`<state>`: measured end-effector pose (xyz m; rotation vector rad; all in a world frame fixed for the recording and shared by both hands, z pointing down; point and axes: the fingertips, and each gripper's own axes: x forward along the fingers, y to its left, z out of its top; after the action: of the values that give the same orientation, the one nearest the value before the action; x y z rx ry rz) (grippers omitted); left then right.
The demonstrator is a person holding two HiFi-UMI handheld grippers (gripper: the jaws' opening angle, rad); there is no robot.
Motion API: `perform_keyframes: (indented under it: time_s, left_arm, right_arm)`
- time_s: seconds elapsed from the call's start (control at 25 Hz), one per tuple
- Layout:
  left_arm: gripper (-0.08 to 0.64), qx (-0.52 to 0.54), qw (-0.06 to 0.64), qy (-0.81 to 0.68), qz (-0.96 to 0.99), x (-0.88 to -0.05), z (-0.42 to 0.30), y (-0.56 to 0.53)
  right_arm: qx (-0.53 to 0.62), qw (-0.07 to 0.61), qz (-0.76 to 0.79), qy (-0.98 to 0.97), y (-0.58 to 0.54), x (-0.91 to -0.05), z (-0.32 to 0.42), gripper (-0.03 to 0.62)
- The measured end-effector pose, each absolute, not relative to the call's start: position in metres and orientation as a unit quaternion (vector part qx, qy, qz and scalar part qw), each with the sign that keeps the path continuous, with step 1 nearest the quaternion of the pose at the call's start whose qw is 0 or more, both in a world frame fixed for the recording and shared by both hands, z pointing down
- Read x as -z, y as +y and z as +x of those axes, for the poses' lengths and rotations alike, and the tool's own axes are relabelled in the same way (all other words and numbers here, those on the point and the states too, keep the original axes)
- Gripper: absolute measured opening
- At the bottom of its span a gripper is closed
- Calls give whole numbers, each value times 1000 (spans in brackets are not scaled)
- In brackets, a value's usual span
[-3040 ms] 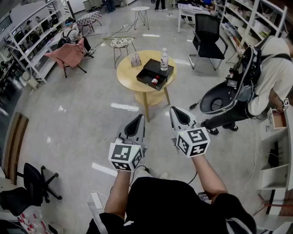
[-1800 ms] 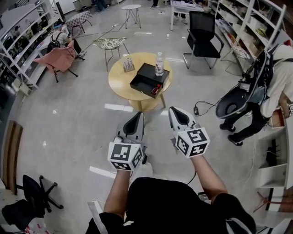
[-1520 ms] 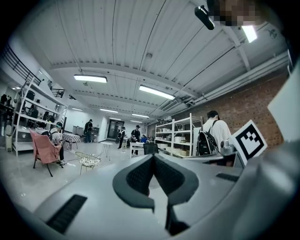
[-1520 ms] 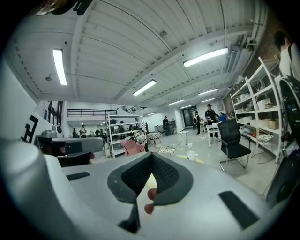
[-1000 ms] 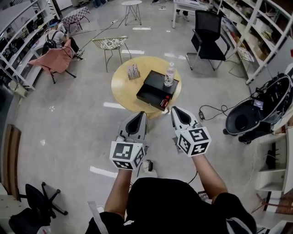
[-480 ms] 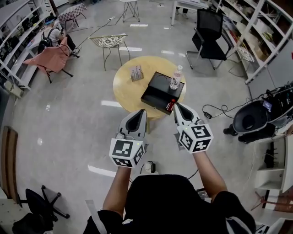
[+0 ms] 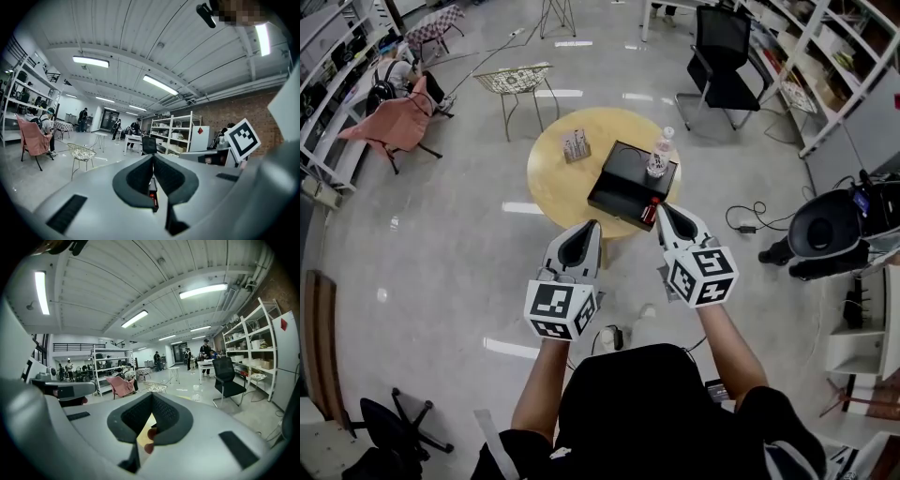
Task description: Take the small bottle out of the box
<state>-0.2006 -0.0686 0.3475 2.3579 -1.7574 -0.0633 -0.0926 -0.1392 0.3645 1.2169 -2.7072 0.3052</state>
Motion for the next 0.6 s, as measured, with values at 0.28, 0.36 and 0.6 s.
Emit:
perform_keyframes:
  time_s: [0.28, 0.36, 0.6]
  left_arm:
    - [12, 9, 108, -581, 807, -358, -191, -96]
    - [11, 6, 109, -579, 808, -361, -188, -107]
    - [12, -6, 115, -576, 809, -371, -179, -140]
  right_arm:
    - [-111, 83, 421, -896, -163, -375, -80, 2]
    - [-114, 84, 423, -895, -173, -379, -76, 2]
    - [-129, 91, 422, -893, -206, -393, -67, 2]
